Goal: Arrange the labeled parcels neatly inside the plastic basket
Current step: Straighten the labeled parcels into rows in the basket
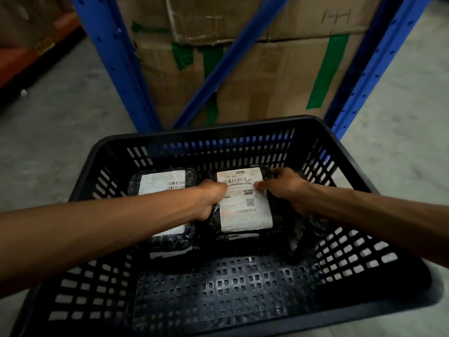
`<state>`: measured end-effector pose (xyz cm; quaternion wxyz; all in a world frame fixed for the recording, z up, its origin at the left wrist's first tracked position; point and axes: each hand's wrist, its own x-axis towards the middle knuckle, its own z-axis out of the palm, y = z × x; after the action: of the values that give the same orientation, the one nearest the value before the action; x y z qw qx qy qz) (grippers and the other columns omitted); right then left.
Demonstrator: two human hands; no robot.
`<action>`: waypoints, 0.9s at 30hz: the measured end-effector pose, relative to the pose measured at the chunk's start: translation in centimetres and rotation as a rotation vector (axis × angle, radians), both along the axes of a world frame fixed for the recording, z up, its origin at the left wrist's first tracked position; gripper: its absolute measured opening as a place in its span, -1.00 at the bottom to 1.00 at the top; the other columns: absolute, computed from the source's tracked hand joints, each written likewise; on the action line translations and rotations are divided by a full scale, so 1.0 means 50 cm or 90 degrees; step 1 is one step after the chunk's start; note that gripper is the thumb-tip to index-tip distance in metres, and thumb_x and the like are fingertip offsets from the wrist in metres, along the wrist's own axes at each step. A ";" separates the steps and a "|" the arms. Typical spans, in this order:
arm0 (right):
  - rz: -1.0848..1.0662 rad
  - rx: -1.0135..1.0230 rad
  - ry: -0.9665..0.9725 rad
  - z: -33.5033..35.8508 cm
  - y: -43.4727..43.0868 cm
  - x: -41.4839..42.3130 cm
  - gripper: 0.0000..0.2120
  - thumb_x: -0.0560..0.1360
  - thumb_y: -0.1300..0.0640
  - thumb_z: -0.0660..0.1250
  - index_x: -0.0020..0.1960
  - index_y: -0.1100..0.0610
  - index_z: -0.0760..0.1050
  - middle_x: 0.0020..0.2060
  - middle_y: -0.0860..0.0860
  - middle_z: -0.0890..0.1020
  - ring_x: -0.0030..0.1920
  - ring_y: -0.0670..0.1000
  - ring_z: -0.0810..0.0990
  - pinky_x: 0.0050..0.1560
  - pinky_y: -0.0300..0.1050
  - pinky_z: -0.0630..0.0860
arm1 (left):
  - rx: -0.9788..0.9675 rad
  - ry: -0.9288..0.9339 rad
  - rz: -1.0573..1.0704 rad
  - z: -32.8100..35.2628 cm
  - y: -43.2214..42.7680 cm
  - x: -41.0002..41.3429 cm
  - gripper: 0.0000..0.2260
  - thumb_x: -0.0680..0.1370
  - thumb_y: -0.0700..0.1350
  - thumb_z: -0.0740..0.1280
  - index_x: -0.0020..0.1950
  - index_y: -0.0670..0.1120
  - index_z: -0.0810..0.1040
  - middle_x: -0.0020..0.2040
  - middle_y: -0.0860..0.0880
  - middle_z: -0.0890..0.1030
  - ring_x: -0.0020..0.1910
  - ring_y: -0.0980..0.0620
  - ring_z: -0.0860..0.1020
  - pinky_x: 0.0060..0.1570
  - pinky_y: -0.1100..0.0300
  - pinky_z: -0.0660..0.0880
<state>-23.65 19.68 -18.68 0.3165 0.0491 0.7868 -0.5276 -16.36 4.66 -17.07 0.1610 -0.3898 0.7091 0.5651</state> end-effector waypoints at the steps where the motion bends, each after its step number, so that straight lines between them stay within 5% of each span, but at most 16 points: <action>1: 0.022 0.023 -0.007 -0.008 -0.006 -0.003 -0.90 0.48 0.31 0.44 -0.10 0.15 0.57 -0.12 0.10 0.73 -0.36 -0.03 0.73 -0.44 -0.16 0.64 | -0.008 -0.010 -0.003 -0.009 -0.002 -0.004 -0.70 0.65 -0.16 0.18 0.34 -0.22 0.48 0.23 -0.13 0.58 0.10 -0.10 0.57 -0.03 0.11 0.50; 4: 0.068 0.107 -0.001 -0.039 -0.023 -0.009 -0.68 0.48 0.31 0.42 0.22 0.25 0.52 0.15 0.20 0.66 0.07 0.16 0.68 0.06 0.11 0.66 | -0.019 -0.043 -0.026 -0.042 -0.005 -0.011 -0.67 0.62 -0.24 0.18 0.37 -0.23 0.47 0.32 -0.17 0.55 0.27 -0.15 0.54 0.13 0.07 0.52; 6: 0.084 0.155 0.032 -0.054 -0.032 -0.010 -0.54 0.46 0.29 0.43 0.33 0.22 0.43 0.24 0.18 0.60 0.20 0.19 0.60 0.20 0.15 0.59 | -0.030 -0.060 -0.041 -0.058 -0.004 -0.015 -0.66 0.61 -0.31 0.17 0.38 -0.24 0.47 0.35 -0.18 0.53 0.32 -0.15 0.51 0.23 0.07 0.48; 12: 0.100 0.207 0.069 -0.063 -0.038 -0.018 -0.54 0.46 0.27 0.44 0.34 0.22 0.44 0.25 0.17 0.59 0.22 0.17 0.59 0.22 0.10 0.58 | -0.073 -0.046 -0.010 -0.062 0.003 -0.024 -0.63 0.57 -0.36 0.22 0.38 -0.27 0.45 0.34 -0.21 0.54 0.30 -0.17 0.53 0.28 -0.03 0.50; 16: 0.252 0.358 0.181 0.008 -0.023 -0.021 -0.55 0.49 0.17 0.43 0.34 0.21 0.44 0.29 0.16 0.55 0.24 0.13 0.54 0.05 -0.11 0.52 | -0.218 0.004 0.010 -0.033 0.037 -0.011 -0.36 0.54 -0.25 0.30 0.57 -0.20 0.13 0.44 -0.19 0.43 0.38 -0.18 0.45 0.34 -0.01 0.45; 19: 0.402 0.457 0.347 0.101 0.009 -0.029 -0.58 0.50 0.11 0.38 0.32 0.20 0.48 0.28 0.18 0.56 0.26 0.17 0.54 0.10 -0.12 0.50 | -0.236 0.148 -0.049 0.033 0.081 0.000 -0.26 0.46 -0.18 0.36 0.60 -0.05 0.11 0.51 -0.08 0.33 0.46 -0.13 0.34 0.42 0.03 0.37; 22: 0.494 0.508 0.516 0.161 0.070 -0.020 -0.66 0.47 0.15 0.32 0.23 0.18 0.55 0.19 0.19 0.63 0.19 0.20 0.59 0.15 0.01 0.56 | -0.122 0.191 -0.042 0.052 0.129 0.044 -0.48 0.47 -0.19 0.35 0.42 0.06 0.40 0.33 0.01 0.50 0.29 -0.09 0.49 0.26 0.05 0.51; 27: 0.706 0.496 0.602 0.170 0.166 0.029 -0.57 0.44 0.10 0.38 0.30 0.14 0.53 0.32 0.10 0.57 0.31 0.13 0.55 0.25 0.03 0.50 | -0.049 -0.007 -0.139 -0.039 0.185 0.136 -0.79 0.45 -0.20 0.34 0.07 -0.10 0.57 0.02 -0.08 0.60 0.10 -0.10 0.59 -0.14 0.22 0.48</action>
<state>-22.18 27.96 -10.17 0.1265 -0.4673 0.8735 0.0510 -9.56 13.92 -19.03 0.2104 -0.3189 0.7675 0.5147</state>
